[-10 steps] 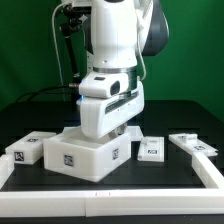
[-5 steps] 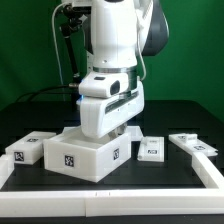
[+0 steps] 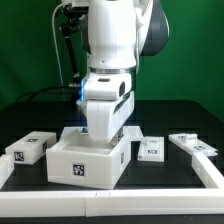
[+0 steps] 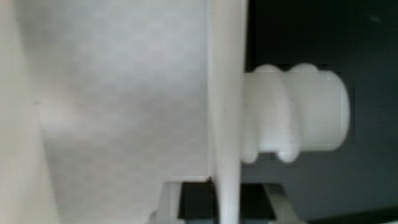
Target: Assemble cabinet
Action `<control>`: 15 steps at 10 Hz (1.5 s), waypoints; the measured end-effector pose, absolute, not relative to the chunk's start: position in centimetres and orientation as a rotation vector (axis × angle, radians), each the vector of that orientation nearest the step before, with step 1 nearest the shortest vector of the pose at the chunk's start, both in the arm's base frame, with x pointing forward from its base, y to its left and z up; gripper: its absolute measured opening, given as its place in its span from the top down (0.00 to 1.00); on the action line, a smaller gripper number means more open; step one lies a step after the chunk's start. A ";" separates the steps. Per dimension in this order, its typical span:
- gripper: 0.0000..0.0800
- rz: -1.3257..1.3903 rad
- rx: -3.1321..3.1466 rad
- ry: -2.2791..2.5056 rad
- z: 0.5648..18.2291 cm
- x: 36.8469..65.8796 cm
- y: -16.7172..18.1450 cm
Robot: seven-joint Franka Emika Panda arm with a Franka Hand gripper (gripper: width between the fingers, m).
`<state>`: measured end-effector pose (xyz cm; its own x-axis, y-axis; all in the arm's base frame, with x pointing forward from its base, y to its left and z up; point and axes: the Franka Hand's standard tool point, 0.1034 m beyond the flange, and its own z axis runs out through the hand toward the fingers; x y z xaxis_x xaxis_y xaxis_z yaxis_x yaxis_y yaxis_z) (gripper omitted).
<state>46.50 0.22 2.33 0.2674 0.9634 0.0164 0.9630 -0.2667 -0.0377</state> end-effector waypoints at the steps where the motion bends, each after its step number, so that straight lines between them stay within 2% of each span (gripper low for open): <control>1: 0.96 0.011 -2.453 -1.912 2.4 46.8 0.6; 6: 0.96 0.011 -2.457 -1.907 2.3 46.8 0.4; 10: 0.96 -0.026 -2.311 -2.113 2.3 47.6 2.2; 15: 0.96 -0.036 -2.304 -2.120 2.3 48.1 2.5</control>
Offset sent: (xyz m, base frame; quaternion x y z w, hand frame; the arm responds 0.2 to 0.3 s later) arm 0.0000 0.0000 0.0000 0.0000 0.0000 0.0000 1.0000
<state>48.07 2.53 2.32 0.0829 0.9963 0.0234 0.9965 -0.0831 0.0081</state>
